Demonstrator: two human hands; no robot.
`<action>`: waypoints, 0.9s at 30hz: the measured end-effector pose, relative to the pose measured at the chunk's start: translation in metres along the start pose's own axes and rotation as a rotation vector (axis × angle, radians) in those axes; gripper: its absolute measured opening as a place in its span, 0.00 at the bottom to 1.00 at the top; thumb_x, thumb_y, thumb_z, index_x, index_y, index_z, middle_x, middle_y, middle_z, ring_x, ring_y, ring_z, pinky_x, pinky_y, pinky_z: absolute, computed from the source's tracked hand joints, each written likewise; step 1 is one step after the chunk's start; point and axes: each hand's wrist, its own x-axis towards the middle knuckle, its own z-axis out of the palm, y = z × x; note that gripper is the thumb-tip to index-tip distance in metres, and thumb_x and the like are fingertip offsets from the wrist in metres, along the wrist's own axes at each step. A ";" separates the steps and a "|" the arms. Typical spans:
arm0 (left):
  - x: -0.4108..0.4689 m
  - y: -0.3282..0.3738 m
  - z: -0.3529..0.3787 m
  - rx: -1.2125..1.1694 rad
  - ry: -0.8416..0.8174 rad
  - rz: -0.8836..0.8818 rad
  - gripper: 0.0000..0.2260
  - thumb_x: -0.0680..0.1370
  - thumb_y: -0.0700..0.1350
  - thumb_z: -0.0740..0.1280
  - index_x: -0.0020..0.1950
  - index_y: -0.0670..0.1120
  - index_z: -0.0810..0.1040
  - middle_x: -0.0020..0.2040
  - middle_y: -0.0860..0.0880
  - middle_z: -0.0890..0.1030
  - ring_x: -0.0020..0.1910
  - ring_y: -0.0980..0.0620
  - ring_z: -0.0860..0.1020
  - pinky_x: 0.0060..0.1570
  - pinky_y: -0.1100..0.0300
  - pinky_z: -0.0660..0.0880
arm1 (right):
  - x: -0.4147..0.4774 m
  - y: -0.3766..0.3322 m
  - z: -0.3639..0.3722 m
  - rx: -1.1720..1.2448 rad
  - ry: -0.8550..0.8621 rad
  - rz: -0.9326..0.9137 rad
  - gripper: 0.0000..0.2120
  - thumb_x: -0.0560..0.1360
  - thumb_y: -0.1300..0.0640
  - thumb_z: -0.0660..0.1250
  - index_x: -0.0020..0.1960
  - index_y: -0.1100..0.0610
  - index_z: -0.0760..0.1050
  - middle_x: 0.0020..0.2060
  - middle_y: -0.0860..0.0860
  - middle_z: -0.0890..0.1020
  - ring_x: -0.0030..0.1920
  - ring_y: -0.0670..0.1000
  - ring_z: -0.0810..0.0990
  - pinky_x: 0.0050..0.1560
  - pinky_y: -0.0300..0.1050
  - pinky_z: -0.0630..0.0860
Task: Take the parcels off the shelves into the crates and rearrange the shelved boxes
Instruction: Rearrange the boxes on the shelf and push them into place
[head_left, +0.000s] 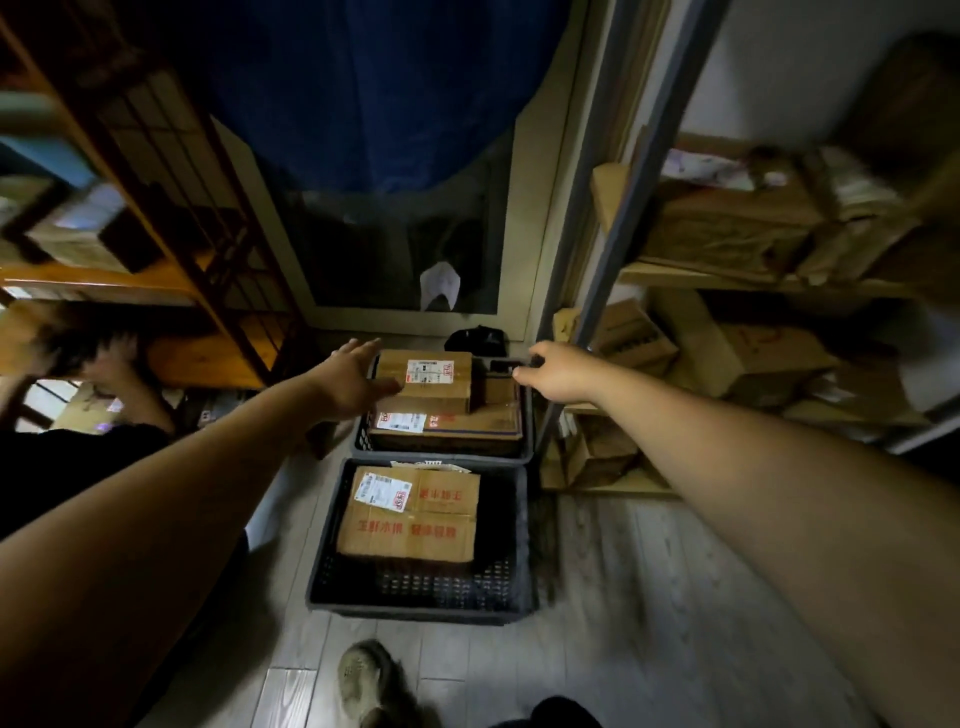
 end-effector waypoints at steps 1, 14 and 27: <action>-0.011 0.009 0.001 -0.007 0.012 0.011 0.33 0.78 0.55 0.63 0.78 0.51 0.51 0.78 0.45 0.49 0.76 0.42 0.49 0.73 0.46 0.52 | -0.011 0.005 -0.007 0.001 0.013 -0.004 0.30 0.78 0.45 0.61 0.75 0.55 0.58 0.72 0.55 0.66 0.69 0.56 0.68 0.65 0.48 0.68; -0.147 0.083 -0.033 -0.015 0.089 0.226 0.32 0.78 0.54 0.64 0.77 0.51 0.53 0.78 0.46 0.53 0.75 0.44 0.56 0.72 0.49 0.54 | -0.177 0.023 -0.070 -0.002 0.247 -0.058 0.29 0.77 0.44 0.61 0.75 0.52 0.59 0.71 0.54 0.68 0.66 0.54 0.71 0.60 0.48 0.70; -0.278 0.125 -0.082 0.082 0.176 0.469 0.32 0.78 0.57 0.62 0.77 0.54 0.51 0.78 0.48 0.53 0.76 0.44 0.55 0.72 0.47 0.53 | -0.356 0.011 -0.113 -0.095 0.372 -0.109 0.25 0.78 0.45 0.61 0.72 0.53 0.65 0.69 0.54 0.70 0.63 0.53 0.72 0.60 0.47 0.69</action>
